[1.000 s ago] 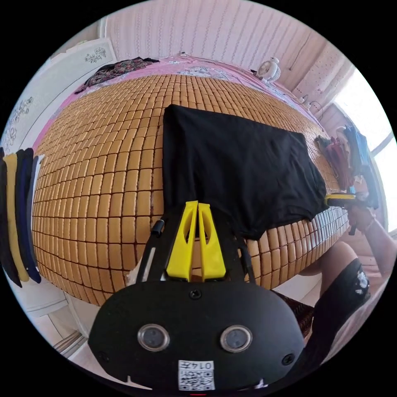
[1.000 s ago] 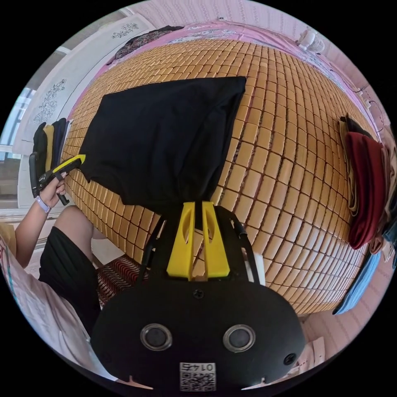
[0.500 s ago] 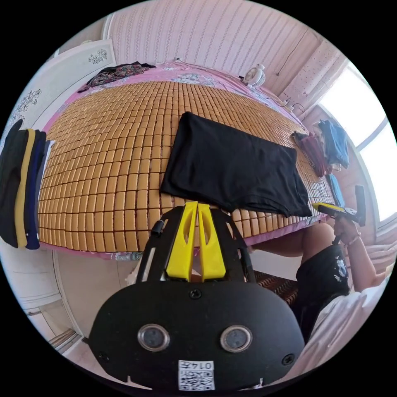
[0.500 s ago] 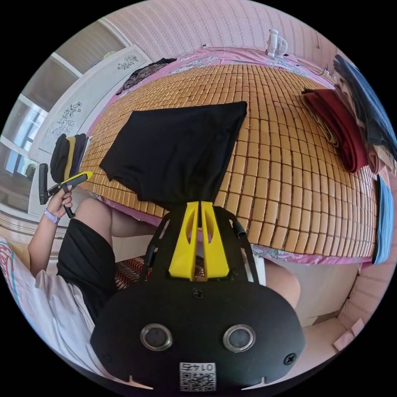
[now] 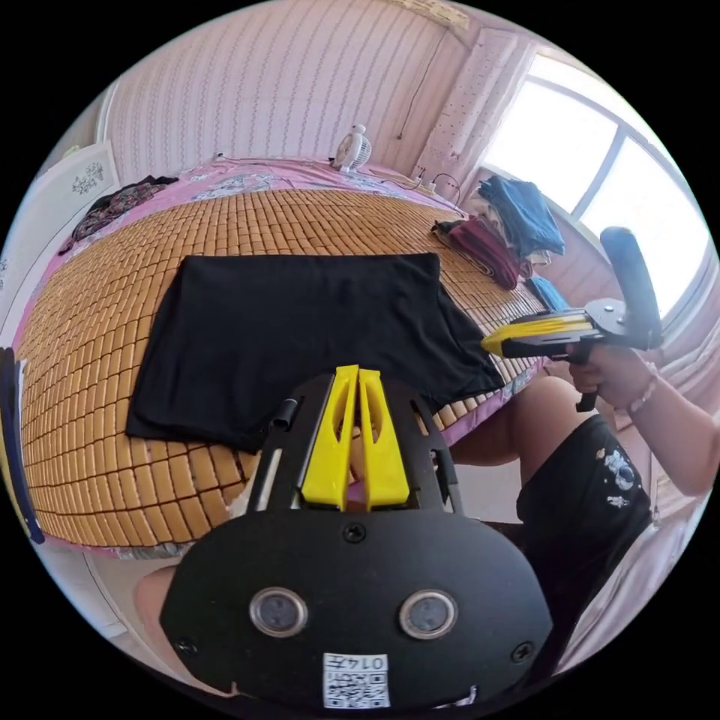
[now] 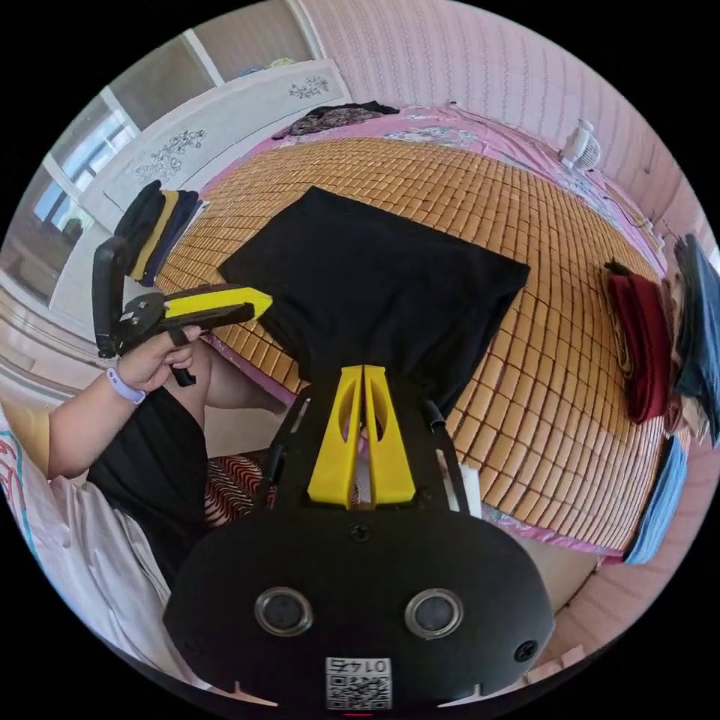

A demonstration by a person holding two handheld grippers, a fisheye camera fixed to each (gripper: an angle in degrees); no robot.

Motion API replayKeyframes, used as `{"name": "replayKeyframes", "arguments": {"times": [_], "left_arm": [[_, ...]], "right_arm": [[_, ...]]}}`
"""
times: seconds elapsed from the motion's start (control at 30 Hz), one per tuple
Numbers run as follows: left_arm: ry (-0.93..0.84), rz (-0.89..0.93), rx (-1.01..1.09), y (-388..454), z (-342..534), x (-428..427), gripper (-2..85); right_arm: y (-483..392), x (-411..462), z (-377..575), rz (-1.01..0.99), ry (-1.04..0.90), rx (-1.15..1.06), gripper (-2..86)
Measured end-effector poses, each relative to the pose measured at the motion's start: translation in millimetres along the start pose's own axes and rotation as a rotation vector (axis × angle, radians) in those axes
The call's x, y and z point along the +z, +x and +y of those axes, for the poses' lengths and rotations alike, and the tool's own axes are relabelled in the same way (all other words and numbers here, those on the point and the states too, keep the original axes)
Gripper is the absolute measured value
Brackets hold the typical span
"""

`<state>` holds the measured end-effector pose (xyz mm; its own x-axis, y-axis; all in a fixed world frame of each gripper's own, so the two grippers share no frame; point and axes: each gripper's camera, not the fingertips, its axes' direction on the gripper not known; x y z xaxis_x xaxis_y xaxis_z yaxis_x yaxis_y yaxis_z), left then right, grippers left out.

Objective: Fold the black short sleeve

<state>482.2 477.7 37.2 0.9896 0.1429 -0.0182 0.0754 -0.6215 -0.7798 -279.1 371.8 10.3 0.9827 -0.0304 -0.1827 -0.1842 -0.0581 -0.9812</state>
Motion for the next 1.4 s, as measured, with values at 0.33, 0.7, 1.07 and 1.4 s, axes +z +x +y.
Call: {"name": "replayKeyframes", "arguments": {"times": [0.33, 0.7, 1.07, 1.4], "left_arm": [[-0.134, 0.024, 0.052, -4.6, -24.4, 39.4, -1.0], [-0.145, 0.103, 0.096, -3.8, -51.4, 53.2, -1.0], [-0.137, 0.090, 0.141, 8.0, -67.9, 59.9, -0.9], [0.144, 0.235, 0.244, 34.7, -77.4, 30.9, 7.9]], "right_arm": [[-36.1, 73.1, -227.5, 0.121, -0.095, -0.213, -0.3], [-38.3, 152.2, -317.0, 0.206, -0.340, -0.242, -0.4], [-19.8, 187.1, -330.9, 0.250, -0.450, -0.300, -0.4], [105.9, 65.2, -77.7, -0.030, -0.085, 0.072, 2.5]]}}
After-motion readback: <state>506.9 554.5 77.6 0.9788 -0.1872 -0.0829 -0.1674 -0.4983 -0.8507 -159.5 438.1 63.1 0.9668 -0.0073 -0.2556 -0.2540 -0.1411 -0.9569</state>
